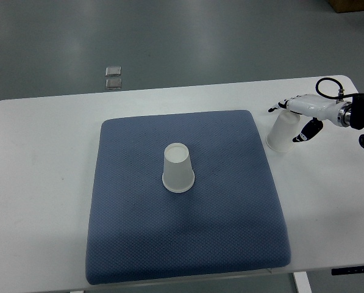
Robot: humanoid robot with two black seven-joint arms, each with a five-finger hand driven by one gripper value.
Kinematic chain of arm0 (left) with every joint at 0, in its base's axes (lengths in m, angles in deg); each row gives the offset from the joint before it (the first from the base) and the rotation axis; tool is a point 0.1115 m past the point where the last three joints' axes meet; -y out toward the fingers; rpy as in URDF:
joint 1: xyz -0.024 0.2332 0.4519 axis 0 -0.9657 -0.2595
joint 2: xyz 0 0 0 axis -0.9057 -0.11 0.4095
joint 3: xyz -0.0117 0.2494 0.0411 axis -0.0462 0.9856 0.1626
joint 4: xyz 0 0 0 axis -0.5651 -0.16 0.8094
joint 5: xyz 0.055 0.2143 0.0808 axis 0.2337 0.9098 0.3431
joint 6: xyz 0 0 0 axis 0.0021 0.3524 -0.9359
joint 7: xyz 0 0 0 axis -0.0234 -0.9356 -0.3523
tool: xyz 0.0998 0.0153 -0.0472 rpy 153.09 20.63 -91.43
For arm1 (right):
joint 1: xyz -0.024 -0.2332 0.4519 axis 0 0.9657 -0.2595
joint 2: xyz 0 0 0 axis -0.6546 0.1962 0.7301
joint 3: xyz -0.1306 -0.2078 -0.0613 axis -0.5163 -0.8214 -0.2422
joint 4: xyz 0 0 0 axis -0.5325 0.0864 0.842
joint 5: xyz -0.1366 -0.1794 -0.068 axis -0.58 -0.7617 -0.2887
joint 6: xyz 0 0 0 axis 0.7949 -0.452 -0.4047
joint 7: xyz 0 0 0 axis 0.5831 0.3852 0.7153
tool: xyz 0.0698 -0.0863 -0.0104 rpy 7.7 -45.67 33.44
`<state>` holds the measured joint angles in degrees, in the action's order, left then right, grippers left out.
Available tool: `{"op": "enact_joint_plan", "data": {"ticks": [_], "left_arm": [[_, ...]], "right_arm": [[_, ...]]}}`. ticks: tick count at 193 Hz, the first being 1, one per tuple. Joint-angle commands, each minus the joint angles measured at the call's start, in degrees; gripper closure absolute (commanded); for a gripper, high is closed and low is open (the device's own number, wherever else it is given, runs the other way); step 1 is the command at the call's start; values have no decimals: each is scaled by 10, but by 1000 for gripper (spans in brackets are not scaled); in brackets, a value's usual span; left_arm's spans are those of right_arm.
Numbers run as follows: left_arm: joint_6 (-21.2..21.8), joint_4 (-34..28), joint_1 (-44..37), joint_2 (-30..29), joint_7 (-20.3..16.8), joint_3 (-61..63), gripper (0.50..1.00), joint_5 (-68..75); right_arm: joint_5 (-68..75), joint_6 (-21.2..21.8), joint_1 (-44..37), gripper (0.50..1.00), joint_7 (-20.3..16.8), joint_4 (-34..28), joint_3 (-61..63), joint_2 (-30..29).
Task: Stack paper cups
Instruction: 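Lower the right hand and close its fingers around the loose white cup, then lift the held cup with the right hand toward the cup on the pad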
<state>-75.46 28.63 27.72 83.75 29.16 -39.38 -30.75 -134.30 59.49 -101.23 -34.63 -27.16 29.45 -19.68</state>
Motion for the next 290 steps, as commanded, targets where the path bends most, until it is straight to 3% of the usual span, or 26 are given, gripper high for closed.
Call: {"op": "enact_joint_plan", "data": {"ticks": [1,101,143,215,251,290], "left_arm": [[0,0,0,0,0,0,500,0],[0,0,0,0,0,0,500,0],[0,0,0,0,0,0,500,0],[0,0,0,0,0,0,500,0],[0,0,0,0,0,0,500,0],[0,0,0,0,0,0,500,0]], "right_arm": [[-12,0,0,677,0,11,0,-4],[-6,-1,-3,883,0,14,2,3],[9,-1,-31,895,12,-28,13,44],[43,30,-61,883,29,-275,54,120],[45,40,-77,879,33,-300,60,113],[53,83,-112,877,49,-299,62,93]]}}
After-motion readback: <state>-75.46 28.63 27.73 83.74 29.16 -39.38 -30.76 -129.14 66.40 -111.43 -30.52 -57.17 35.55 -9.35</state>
